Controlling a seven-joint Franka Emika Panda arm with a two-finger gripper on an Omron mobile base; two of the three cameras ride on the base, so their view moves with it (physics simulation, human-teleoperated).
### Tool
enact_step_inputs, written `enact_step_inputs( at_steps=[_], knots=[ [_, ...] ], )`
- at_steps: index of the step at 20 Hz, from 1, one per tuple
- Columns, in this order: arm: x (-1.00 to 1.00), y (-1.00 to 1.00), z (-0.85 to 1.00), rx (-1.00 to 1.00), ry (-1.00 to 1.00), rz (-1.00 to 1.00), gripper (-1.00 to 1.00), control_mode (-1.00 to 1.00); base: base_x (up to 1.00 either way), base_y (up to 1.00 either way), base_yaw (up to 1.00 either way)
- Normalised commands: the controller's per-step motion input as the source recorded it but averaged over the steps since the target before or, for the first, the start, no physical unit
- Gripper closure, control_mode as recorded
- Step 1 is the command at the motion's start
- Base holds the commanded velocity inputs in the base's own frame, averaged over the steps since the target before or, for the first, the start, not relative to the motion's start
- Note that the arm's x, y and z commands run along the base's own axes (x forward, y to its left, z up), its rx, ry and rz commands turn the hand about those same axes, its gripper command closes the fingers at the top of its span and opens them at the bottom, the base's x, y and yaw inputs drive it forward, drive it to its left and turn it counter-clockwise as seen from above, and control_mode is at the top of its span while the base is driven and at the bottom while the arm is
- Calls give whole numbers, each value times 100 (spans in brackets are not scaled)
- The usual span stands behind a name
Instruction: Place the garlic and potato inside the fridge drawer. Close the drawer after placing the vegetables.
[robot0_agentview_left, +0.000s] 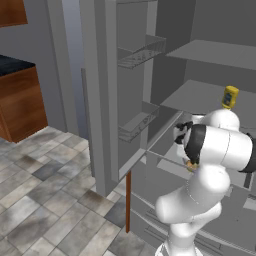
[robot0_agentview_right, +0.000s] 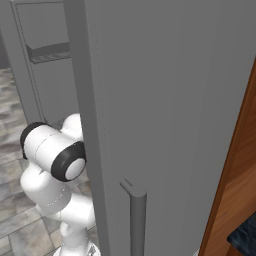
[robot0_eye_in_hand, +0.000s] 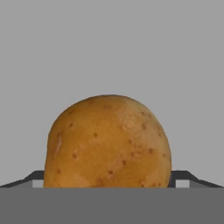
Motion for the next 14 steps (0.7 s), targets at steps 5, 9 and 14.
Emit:
enact_step_inputs(
  at_steps=[5,9,14],
  knots=[
    [3,0,-43,0,0,0,-100,-100,0,0,0],
    [0,2,-16,0,0,0,-100,-100,0,0,0],
    [0,0,2,0,0,0,-100,-100,0,0,0]
  ],
)
